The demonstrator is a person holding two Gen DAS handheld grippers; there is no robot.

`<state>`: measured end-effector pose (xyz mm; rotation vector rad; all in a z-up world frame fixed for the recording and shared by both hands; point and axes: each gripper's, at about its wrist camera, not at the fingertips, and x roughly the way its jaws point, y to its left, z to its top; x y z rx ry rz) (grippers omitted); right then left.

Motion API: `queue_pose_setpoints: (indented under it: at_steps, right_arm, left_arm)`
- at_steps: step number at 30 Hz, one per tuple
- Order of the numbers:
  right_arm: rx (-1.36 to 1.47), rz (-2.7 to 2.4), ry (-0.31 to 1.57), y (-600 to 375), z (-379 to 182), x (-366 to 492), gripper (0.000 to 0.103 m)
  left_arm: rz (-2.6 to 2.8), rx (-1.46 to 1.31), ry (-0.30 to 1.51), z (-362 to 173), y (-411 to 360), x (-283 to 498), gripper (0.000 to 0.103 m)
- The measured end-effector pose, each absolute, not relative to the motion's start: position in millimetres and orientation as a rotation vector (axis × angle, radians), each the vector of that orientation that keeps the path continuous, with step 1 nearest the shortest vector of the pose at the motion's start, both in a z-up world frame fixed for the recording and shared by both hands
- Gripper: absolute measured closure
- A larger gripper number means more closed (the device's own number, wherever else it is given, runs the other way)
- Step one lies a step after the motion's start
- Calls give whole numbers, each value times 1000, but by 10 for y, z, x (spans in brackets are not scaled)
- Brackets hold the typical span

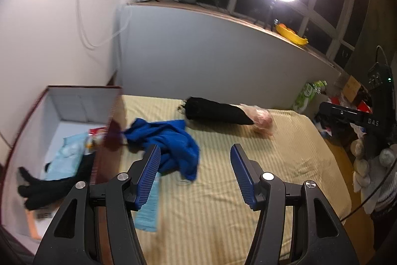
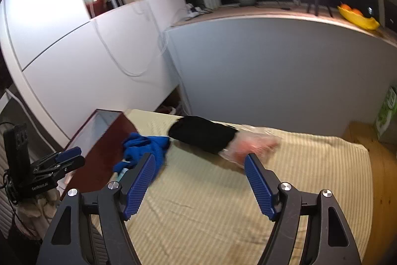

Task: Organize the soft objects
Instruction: 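Move both tools back over the bed toward the blue towel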

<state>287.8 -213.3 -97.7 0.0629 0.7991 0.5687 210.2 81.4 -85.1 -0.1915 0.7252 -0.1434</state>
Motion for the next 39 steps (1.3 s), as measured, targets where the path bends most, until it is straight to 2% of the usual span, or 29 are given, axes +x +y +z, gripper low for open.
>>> queue_pose_setpoints:
  at_steps: [3,5,22,27,29,39]
  right_arm:
    - [118,559,835,-2273,-1086,3006,32]
    - [142,547,851,-2341,-1150,3100,32]
    - [280,502,1006,-2512,-1696,3811,32]
    - [287,515,1011,-2503,-1734,3846,32]
    - [280,512,1008,-2491,-1734,3852,32]
    - [290,613,1013,-2211,-1708,3746,32]
  left_arm:
    - [-162,-187,731,-852,672,2196,45]
    - [-168,-177,733,-846,599,2267,40]
    - [-148,-191,825,-1067,548,2856,40]
    - [-94,-197,820,-972,809,2913,39]
    - [-93,-200,870,-1022,878,2994,33]
    - [-68,-193,968,-1231,944,3086,33]
